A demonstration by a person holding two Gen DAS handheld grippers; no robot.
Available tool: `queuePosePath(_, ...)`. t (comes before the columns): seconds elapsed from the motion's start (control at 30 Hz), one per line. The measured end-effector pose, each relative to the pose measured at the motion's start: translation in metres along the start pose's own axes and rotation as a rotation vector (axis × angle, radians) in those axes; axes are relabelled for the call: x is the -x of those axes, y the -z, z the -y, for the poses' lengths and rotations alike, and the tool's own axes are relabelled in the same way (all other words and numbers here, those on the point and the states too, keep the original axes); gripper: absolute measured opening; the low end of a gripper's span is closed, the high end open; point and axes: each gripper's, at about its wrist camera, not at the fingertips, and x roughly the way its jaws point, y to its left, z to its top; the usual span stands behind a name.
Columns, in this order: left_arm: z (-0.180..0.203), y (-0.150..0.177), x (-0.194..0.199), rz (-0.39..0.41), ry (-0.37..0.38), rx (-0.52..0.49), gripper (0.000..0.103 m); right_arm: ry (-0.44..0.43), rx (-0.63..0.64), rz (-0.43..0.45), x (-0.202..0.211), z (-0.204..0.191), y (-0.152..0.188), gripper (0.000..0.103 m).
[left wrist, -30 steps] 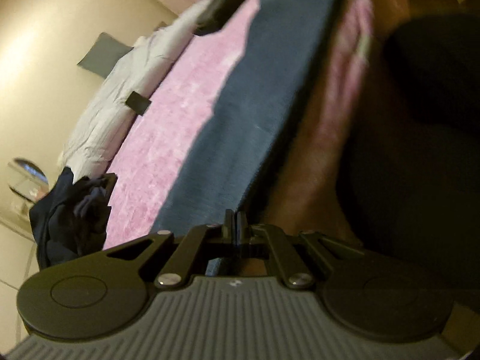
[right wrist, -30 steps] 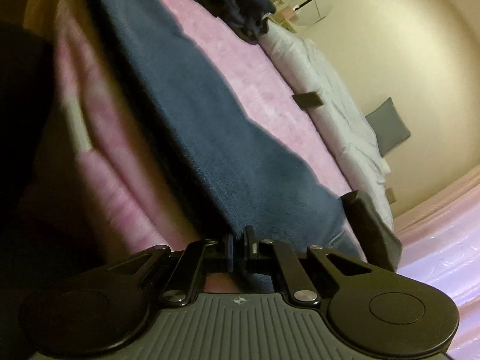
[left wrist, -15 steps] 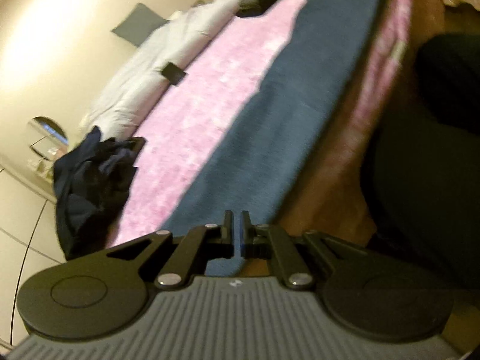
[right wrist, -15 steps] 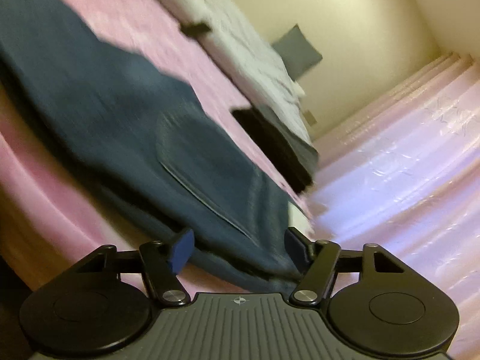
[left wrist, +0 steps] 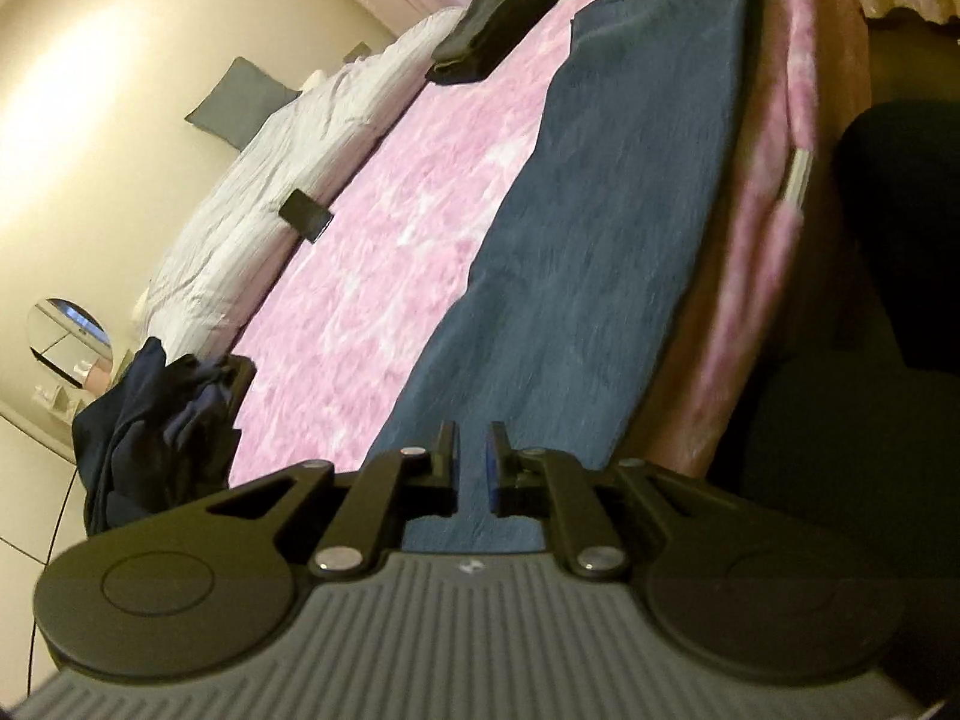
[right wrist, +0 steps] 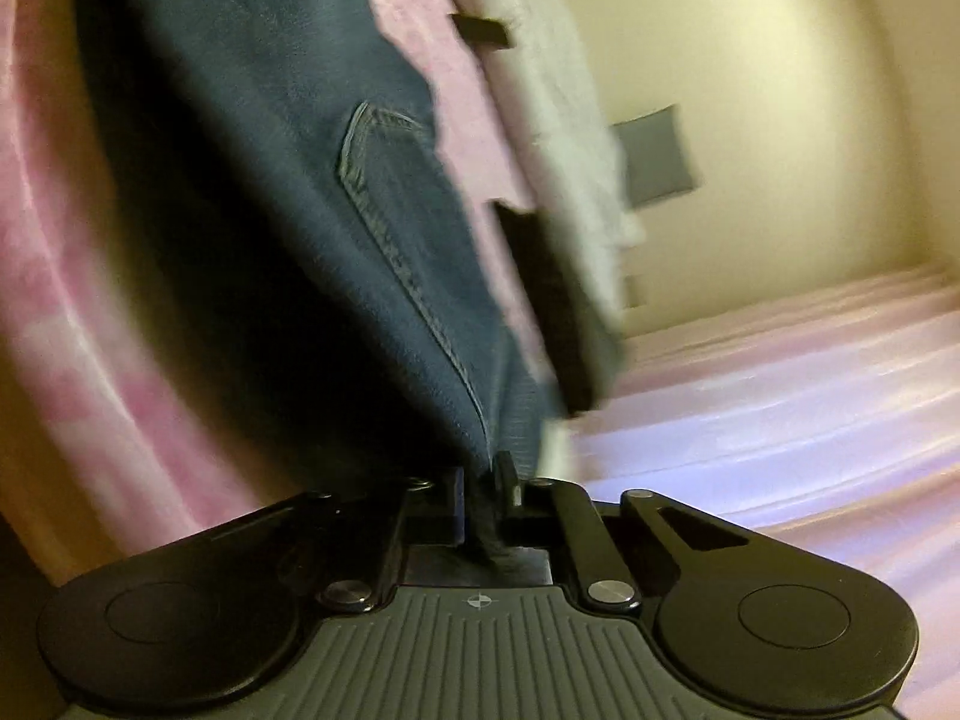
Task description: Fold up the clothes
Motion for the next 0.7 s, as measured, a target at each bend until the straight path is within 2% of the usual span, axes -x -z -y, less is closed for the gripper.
queuePosePath(0.1, 0.001, -0.001, -0.004, -0.008, 0.016, -0.008, 0.008, -0.078, -0.040, -0.063, -0.003, -0.021, 0.012, 0.006)
queuePosePath(0.17, 0.005, 0.000, -0.004, -0.018, 0.023, -0.036, 0.008, -0.072, -0.027, -0.070, -0.004, -0.031, 0.016, 0.006)
queuePosePath(0.23, 0.004, 0.003, -0.003, -0.033, 0.019, -0.042, 0.009, -0.069, -0.078, -0.079, -0.003, -0.023, 0.016, 0.007)
queuePosePath(0.27, 0.004, 0.005, -0.002, -0.042, 0.016, -0.041, 0.009, -0.069, -0.111, -0.085, -0.003, -0.017, 0.016, 0.011)
queuePosePath(0.33, -0.001, 0.012, 0.000, -0.071, 0.000, -0.015, 0.009, -0.064, -0.185, -0.097, 0.003, -0.004, 0.014, 0.038)
queuePosePath(0.37, -0.003, 0.016, 0.000, -0.089, -0.009, 0.003, 0.011, -0.061, -0.222, -0.103, 0.006, 0.002, 0.014, 0.067)
queuePosePath(0.4, -0.006, 0.019, 0.001, -0.107, -0.018, 0.021, 0.013, -0.066, -0.263, -0.104, 0.010, 0.008, 0.010, 0.073)
queuePosePath(0.47, -0.012, 0.030, 0.001, -0.139, -0.034, 0.067, 0.019, -0.086, -0.349, -0.102, 0.020, 0.020, 0.000, 0.073)
queuePosePath(0.6, -0.031, 0.058, 0.003, -0.209, -0.063, 0.189, 0.025, -0.153, -0.500, -0.050, 0.046, 0.035, -0.025, 0.073)
queuePosePath(0.7, -0.052, 0.083, 0.005, -0.249, -0.080, 0.315, 0.031, -0.209, -0.544, 0.003, 0.069, 0.030, -0.056, 0.073)
